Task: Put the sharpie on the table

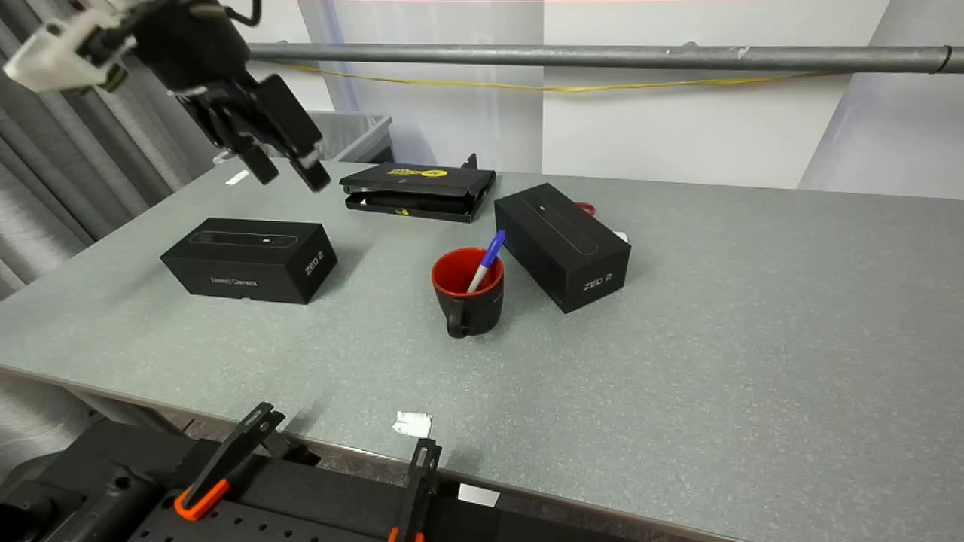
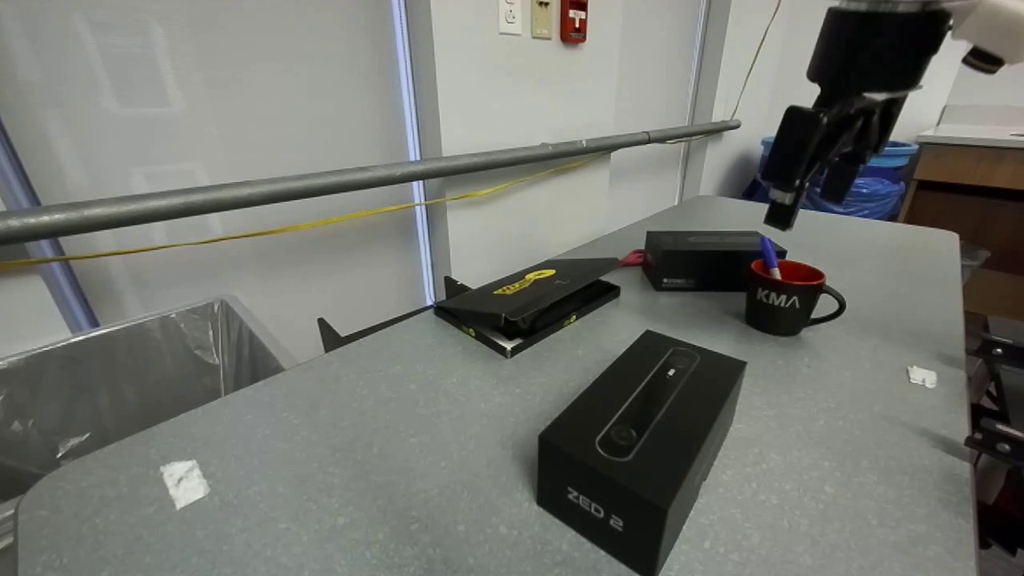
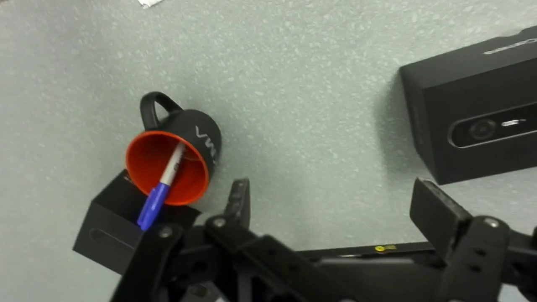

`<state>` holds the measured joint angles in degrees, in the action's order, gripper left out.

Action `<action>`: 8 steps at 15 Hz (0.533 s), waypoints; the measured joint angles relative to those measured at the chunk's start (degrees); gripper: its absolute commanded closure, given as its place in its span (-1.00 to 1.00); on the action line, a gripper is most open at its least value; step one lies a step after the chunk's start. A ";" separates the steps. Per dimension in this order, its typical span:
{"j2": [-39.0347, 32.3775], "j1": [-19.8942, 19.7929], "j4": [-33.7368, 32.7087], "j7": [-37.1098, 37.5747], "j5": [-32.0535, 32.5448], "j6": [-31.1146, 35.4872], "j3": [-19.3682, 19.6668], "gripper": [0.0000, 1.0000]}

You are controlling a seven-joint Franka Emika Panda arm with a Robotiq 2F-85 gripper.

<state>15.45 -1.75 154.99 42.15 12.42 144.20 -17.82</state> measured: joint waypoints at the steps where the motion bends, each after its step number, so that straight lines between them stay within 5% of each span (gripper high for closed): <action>1: -0.44 -1.36 1.67 1.97 1.46 1.61 0.91 -1.00; 8: -1.51 -7.67 4.49 6.10 5.33 6.68 9.55 -1.00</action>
<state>13.94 -9.43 159.48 48.25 17.75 150.88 -8.27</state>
